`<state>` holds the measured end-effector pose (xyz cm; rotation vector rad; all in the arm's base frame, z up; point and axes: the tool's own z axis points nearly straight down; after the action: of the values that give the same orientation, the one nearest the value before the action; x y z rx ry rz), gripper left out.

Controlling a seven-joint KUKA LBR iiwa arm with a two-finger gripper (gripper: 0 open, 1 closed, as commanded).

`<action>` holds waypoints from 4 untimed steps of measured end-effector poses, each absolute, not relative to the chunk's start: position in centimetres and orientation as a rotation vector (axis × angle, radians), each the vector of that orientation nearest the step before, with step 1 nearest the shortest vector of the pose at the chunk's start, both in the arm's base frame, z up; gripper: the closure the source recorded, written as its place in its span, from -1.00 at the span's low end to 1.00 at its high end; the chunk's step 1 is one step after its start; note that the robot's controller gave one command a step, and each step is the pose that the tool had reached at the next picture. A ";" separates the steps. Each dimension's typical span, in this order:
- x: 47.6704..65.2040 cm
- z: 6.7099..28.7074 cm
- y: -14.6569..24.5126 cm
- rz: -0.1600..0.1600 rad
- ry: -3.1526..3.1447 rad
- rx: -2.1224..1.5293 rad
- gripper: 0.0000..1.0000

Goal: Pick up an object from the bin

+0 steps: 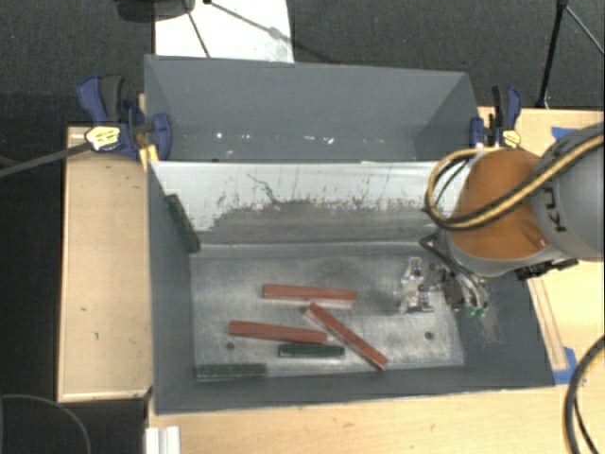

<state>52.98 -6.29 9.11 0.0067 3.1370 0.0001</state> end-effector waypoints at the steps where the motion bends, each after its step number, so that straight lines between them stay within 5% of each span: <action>1: 53.0 9.1 -6.3 0.000 3.138 0.001 -1.00; 2: 53.0 9.1 -6.3 0.000 3.138 -0.002 -1.00; 3: 55.9 8.9 1.7 0.002 3.137 -0.039 1.00; 4: 55.9 8.9 1.7 0.002 3.137 -0.040 1.00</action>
Offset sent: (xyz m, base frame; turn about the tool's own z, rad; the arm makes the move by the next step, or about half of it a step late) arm 0.0000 0.0000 0.0000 0.0000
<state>55.89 1.72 8.90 -0.0401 3.1371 0.0015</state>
